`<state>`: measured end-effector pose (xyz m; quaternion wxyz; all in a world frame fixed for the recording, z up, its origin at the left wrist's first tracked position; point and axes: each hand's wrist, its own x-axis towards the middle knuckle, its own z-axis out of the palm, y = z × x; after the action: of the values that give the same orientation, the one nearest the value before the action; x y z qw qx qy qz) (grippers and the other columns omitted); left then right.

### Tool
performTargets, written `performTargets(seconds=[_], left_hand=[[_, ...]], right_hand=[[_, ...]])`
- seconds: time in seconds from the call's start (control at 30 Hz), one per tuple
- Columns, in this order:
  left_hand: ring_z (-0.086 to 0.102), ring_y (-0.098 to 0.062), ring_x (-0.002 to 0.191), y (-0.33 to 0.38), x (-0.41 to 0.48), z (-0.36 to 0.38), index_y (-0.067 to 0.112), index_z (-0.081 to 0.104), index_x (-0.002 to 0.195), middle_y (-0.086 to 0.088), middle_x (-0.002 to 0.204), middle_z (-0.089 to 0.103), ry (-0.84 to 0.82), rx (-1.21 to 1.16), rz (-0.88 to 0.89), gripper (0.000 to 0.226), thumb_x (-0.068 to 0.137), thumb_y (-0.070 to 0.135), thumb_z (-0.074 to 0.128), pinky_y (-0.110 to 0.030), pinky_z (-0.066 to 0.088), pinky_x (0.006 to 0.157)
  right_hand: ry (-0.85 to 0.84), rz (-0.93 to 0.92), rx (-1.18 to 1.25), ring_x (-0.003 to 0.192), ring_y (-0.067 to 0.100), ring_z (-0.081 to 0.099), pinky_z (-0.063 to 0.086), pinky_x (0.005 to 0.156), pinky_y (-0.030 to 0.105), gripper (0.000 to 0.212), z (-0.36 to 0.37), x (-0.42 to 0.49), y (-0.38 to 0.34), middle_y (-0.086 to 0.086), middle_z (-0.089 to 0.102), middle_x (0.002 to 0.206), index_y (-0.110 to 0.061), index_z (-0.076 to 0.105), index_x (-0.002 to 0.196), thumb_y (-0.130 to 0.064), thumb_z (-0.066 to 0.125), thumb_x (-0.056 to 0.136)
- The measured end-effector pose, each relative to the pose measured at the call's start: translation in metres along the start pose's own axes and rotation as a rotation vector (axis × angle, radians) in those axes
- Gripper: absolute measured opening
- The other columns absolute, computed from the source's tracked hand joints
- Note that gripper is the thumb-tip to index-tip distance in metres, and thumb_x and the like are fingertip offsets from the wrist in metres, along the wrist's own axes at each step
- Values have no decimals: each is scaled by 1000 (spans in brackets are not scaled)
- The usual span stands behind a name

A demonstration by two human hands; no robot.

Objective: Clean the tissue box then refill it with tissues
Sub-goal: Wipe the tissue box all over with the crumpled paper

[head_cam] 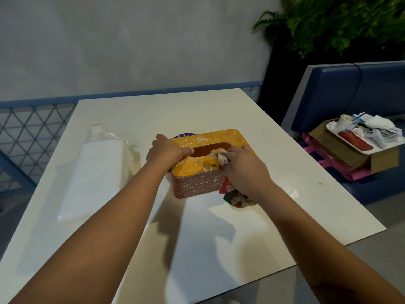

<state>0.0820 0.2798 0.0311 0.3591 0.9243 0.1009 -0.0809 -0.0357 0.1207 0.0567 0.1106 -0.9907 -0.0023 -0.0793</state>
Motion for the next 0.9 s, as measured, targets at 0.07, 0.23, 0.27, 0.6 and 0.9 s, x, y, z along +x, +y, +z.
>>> performTargets(seconds=[0.07,0.23,0.27,0.6,0.9], left_hand=[[52,-34,116,-1,1,0,11,31,131,-13,134,45,-9,-5,-6,94,62,52,79,-45,53,87],[53,-34,114,-1,2,0,11,31,131,-12,133,46,-13,-15,-17,95,60,52,80,-45,54,85],[53,-34,114,-1,2,0,11,31,130,-12,132,46,-12,-15,-19,95,60,52,81,-45,54,86],[52,-35,116,2,-1,-1,10,31,131,-13,133,46,5,15,-13,94,62,52,79,-45,53,88],[54,-35,112,1,0,-2,11,31,129,-13,130,48,-16,-3,-27,93,61,52,79,-46,53,87]], right_hand=[[3,71,-47,111,25,40,28,73,25,36,-4,2,14,3,53,119,-19,54,125,-10,39,94],[44,264,-49,114,27,38,33,76,28,31,-4,3,5,9,46,121,-10,56,116,-4,40,90],[32,253,-66,115,27,37,36,79,28,32,-2,2,-3,9,45,122,-10,56,116,-2,41,89],[-23,150,172,116,27,44,40,90,31,30,2,0,-44,12,47,125,-7,54,121,-8,41,94],[85,513,801,70,26,56,49,64,30,31,-33,27,36,11,55,69,-8,51,64,-11,47,95]])
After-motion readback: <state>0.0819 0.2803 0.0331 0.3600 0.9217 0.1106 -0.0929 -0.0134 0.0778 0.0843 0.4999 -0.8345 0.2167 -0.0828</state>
